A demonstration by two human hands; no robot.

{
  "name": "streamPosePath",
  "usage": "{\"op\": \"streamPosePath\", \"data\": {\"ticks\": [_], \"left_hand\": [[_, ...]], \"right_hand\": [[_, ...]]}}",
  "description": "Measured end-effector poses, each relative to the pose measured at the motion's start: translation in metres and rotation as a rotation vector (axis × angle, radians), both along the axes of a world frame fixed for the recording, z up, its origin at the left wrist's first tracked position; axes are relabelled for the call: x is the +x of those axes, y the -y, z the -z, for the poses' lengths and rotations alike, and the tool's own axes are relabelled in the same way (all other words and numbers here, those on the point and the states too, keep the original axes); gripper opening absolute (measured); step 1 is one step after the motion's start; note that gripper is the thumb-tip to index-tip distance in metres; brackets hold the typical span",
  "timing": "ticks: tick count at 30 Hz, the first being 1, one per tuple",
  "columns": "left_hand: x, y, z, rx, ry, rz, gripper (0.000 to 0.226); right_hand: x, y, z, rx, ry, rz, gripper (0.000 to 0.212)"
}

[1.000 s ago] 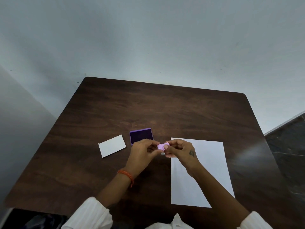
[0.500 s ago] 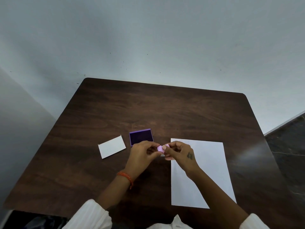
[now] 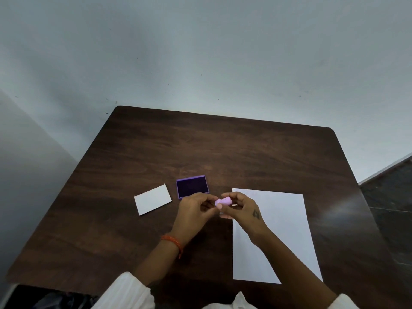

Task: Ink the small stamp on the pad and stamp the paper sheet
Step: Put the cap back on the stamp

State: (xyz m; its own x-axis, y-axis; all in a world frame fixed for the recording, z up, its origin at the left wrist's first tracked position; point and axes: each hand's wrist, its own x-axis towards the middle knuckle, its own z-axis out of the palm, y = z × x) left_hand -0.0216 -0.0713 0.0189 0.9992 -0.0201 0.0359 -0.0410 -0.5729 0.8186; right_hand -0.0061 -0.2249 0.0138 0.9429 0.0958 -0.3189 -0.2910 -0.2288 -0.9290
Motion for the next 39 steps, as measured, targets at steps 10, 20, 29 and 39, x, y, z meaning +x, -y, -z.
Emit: {"op": "streamPosePath", "data": {"ticks": [10, 20, 29, 39], "left_hand": [[0.002, -0.006, 0.016, 0.077, -0.106, -0.019, 0.049], [0.000, -0.018, 0.028, 0.122, -0.133, 0.009, 0.048], [0.002, -0.022, 0.027, 0.074, -0.086, -0.031, 0.048], [-0.004, -0.065, 0.012, 0.113, 0.089, -0.278, 0.060]], "right_hand": [[0.014, -0.007, 0.006, -0.263, 0.213, -0.101, 0.018], [0.023, -0.020, 0.044, -0.503, 0.190, -0.117, 0.033], [0.016, -0.021, 0.025, -0.480, 0.314, -0.083, 0.052], [0.036, -0.072, 0.004, -0.415, 0.529, -0.249, 0.073]]}}
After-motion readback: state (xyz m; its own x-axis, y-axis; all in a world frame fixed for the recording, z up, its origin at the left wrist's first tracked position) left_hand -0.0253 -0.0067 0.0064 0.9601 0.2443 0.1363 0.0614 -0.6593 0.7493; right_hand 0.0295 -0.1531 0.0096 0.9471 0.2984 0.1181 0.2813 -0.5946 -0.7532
